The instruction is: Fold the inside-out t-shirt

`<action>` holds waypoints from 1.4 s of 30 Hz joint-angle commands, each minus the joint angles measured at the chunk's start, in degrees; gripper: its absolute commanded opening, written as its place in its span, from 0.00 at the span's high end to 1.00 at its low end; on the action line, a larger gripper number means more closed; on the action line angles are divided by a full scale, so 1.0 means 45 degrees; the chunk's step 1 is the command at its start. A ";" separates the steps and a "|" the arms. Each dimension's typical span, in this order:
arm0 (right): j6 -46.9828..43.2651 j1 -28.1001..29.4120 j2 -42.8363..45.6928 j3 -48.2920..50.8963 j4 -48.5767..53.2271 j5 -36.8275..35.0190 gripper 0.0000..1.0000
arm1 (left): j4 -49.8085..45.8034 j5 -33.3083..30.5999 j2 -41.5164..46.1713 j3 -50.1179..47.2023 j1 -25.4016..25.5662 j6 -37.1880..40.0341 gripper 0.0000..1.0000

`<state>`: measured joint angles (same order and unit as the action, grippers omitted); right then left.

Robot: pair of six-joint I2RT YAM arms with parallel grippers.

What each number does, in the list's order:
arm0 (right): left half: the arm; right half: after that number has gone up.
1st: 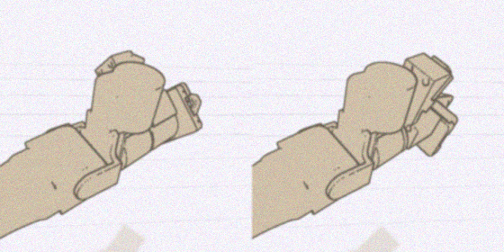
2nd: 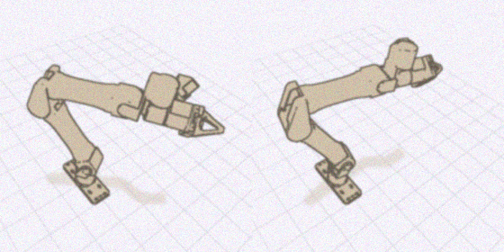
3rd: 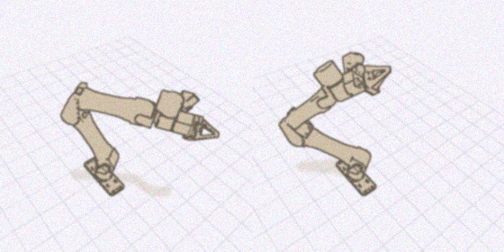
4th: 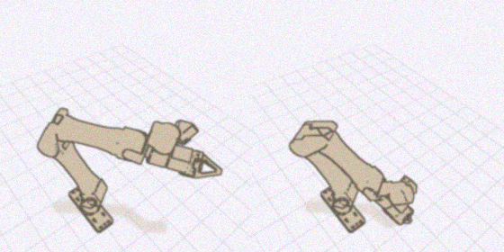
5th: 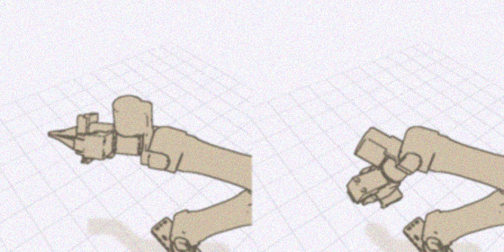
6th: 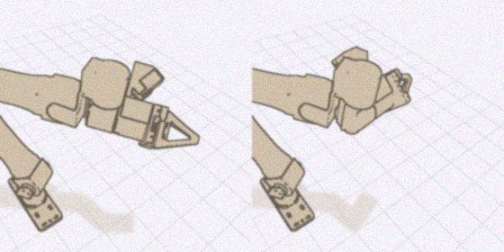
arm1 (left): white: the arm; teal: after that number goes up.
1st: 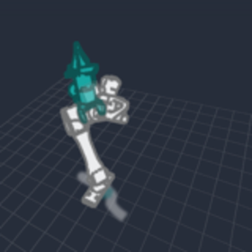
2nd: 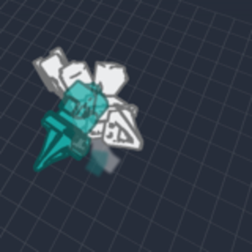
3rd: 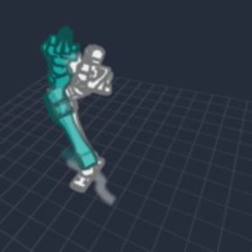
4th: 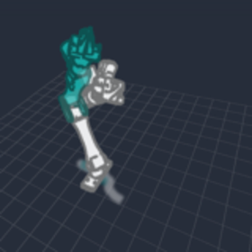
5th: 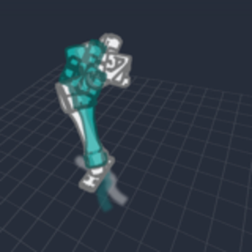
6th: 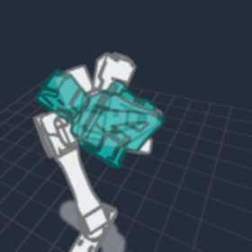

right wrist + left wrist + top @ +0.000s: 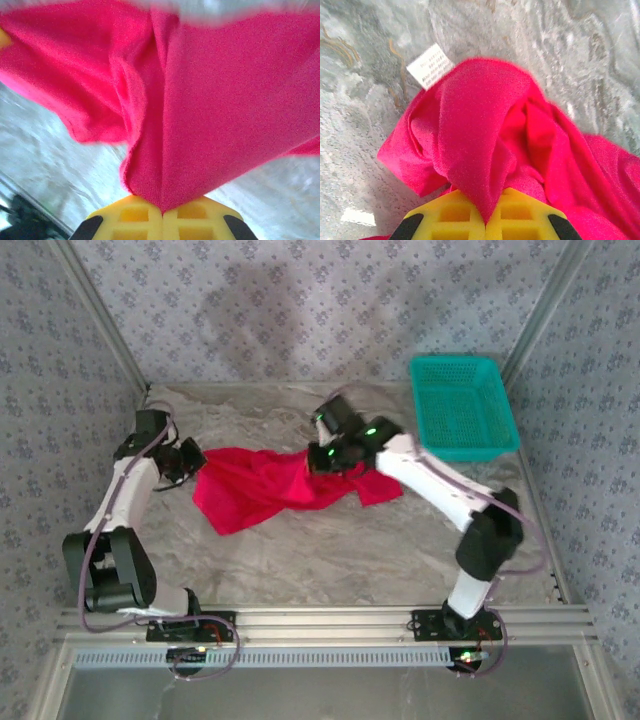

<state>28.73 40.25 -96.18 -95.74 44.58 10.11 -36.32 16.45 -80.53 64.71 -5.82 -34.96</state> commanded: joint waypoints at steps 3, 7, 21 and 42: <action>0.0250 -0.2170 0.2476 -0.1603 0.0074 0.1742 1.00 | -0.1339 -0.0225 0.1613 0.1786 -0.0506 0.0249 1.00; 0.0393 -0.3149 0.2913 -0.3409 0.0241 0.2508 1.00 | -0.1976 -0.0217 0.2507 0.3410 -0.0738 0.0286 1.00; 0.1977 -0.6231 0.3843 -0.5432 -0.0608 0.4405 1.00 | -0.2964 -0.1004 0.4363 0.7769 -0.1533 0.0403 1.00; 0.0149 -0.6628 -0.6223 -0.9171 0.3060 0.2354 0.39 | -0.3233 -0.2834 -0.4899 0.9512 -0.0030 0.0425 0.41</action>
<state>36.27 8.05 -128.70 -136.40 50.78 23.77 -48.73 7.44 -107.96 106.63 -8.16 -34.04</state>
